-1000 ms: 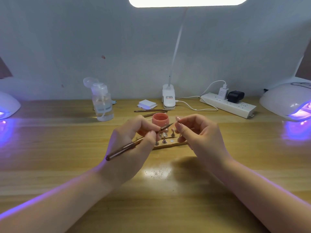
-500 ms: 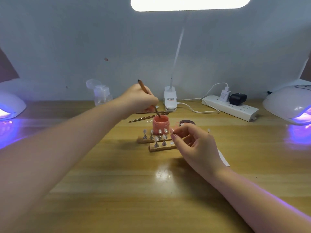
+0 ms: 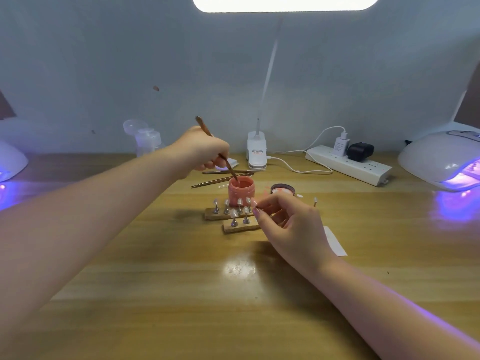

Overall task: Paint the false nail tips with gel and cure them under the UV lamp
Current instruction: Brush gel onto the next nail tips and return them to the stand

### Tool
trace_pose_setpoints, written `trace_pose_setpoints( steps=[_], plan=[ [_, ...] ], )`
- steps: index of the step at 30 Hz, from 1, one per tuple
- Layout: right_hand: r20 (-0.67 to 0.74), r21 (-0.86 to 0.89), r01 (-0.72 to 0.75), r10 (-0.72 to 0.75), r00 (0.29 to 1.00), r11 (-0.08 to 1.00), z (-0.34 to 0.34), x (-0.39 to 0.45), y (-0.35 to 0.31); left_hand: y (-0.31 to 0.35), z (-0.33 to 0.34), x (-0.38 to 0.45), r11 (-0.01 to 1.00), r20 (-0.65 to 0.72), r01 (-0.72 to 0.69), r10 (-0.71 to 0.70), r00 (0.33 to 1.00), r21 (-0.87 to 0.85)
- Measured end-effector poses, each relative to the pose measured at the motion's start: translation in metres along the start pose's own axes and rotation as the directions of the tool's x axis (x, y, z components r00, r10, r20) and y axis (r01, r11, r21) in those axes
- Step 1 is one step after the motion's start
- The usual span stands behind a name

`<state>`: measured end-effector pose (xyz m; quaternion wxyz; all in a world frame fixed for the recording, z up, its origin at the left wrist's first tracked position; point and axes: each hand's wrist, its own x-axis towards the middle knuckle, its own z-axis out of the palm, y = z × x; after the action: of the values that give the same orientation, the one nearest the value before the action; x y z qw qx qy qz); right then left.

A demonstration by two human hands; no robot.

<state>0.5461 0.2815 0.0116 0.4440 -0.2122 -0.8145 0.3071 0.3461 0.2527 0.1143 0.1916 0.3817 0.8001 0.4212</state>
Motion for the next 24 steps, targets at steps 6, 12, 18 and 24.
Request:
trace_pose_setpoints(
  steps=[6, 12, 18, 24],
  plan=[
    [0.02, 0.005, 0.008, -0.008, 1.0, 1.0, -0.001, 0.0, -0.001, -0.021, -0.017, -0.005, 0.939, 0.08, 0.23, -0.217, 0.973, -0.255],
    [0.016, 0.009, 0.0, 0.0, 1.0, 1.0, 0.0, -0.001, -0.001, -0.037, -0.029, -0.013, 0.851, 0.102, 0.281, -0.263, 0.959, -0.444],
    [0.017, 0.075, -0.086, 0.085, 0.996, 0.994, -0.003, 0.001, -0.002, -0.038, -0.016, -0.048, 0.646, -0.004, 0.044, -0.073, 0.997, -0.762],
    [-0.031, 0.153, -0.123, 0.129, 0.991, 0.981, -0.007, 0.005, -0.004, -0.058, 0.017, -0.103, 0.686, -0.232, -0.388, 0.312, 0.921, -0.616]
  ],
)
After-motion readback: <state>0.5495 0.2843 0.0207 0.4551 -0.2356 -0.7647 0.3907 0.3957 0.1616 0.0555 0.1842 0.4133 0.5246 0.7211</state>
